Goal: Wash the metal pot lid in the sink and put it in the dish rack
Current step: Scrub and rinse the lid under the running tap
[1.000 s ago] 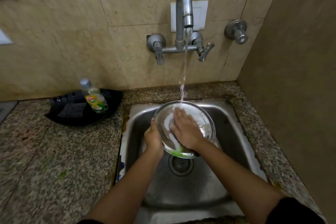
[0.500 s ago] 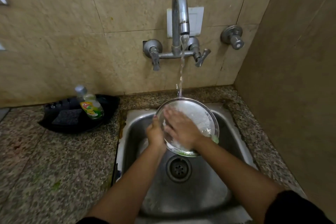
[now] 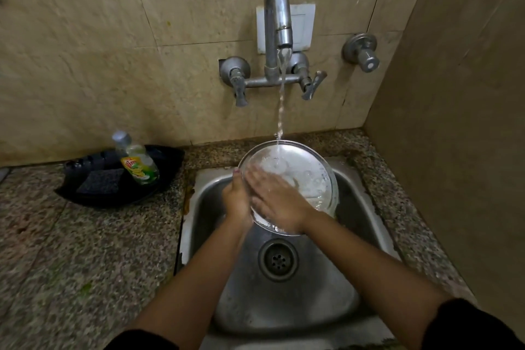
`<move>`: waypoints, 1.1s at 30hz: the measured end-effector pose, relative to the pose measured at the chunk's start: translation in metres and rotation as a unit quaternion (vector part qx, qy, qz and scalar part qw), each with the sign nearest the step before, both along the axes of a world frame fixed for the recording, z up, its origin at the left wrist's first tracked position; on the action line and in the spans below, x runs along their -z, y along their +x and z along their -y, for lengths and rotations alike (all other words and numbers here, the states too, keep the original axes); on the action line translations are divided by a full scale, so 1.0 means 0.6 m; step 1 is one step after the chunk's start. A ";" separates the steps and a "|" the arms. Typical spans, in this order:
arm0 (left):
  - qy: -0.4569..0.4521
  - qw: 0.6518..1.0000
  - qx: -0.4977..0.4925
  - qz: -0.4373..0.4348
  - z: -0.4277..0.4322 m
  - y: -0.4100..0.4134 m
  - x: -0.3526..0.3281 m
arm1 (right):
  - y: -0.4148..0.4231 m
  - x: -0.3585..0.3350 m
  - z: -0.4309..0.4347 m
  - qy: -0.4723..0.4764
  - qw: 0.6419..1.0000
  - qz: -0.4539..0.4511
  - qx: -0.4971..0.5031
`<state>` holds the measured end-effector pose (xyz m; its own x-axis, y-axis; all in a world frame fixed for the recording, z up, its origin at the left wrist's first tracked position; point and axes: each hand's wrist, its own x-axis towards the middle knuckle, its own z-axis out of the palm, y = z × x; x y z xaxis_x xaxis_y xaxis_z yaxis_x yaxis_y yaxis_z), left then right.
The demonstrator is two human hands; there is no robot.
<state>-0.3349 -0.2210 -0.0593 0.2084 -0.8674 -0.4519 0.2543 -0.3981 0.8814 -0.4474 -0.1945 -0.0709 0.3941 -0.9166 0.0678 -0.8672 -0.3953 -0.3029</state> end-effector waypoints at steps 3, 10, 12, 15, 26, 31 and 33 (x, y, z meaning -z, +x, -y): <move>0.018 0.999 -0.025 -0.010 0.011 0.025 0.013 | -0.059 0.017 -0.054 0.003 0.998 -0.041 -0.055; -0.005 0.999 0.030 -0.025 -0.026 -0.003 0.013 | -0.037 0.004 0.041 -0.037 0.989 -0.005 0.145; -0.013 0.999 0.031 -0.034 -0.022 -0.005 0.008 | 0.007 0.000 0.026 -0.030 0.999 -0.003 0.041; -0.013 0.999 -0.003 -0.036 -0.005 0.015 0.014 | -0.020 0.000 -0.037 -0.016 0.997 -0.039 -0.059; -0.007 1.000 0.019 -0.023 -0.026 0.001 0.010 | 0.019 -0.006 0.012 -0.027 0.999 0.006 0.038; -0.002 0.999 -0.038 -0.002 -0.008 0.032 0.015 | -0.069 0.026 -0.063 -0.063 0.997 -0.047 -0.002; -0.002 1.000 -0.009 0.016 -0.012 0.038 0.018 | -0.106 0.033 -0.043 -0.076 0.988 -0.074 0.110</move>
<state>-0.3123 -0.2138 -0.0701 0.2382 -0.8653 -0.4411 0.2328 -0.3901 0.8909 -0.5111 -0.1685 -0.0910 0.2029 -0.9646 0.1687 -0.9673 -0.2242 -0.1185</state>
